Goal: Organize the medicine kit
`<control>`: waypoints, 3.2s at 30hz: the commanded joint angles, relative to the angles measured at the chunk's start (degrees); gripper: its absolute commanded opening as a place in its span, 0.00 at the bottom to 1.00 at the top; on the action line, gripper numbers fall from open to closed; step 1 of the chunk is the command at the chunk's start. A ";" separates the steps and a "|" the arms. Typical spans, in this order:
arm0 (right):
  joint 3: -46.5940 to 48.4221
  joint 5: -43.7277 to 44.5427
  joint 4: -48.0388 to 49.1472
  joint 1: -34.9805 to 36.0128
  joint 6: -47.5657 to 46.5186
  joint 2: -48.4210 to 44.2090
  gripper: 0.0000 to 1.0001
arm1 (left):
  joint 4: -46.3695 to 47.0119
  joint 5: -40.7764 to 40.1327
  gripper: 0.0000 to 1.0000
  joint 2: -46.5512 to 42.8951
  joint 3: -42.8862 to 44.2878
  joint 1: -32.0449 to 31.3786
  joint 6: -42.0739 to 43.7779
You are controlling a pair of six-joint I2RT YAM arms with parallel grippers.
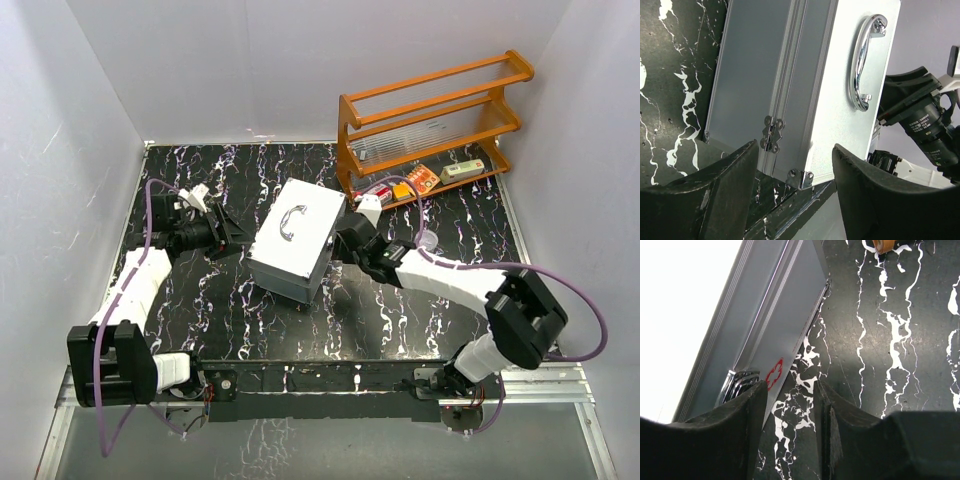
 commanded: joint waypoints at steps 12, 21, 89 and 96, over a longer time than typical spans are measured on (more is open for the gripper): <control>4.47 -13.99 11.11 -0.17 0.50 3.63 0.39 | -1.86 1.50 0.56 -2.32 0.21 -0.04 -0.74; 2.76 -13.16 9.17 0.47 11.14 2.17 0.41 | -17.91 -33.75 0.71 -9.76 11.86 0.01 3.38; 20.55 20.82 -38.31 11.70 -12.61 -49.70 0.98 | -28.36 -31.98 0.99 -46.04 22.76 -1.40 0.18; 20.31 20.49 -38.73 11.64 -11.67 -48.79 0.98 | -31.67 -34.19 0.99 -47.36 22.73 -3.52 1.96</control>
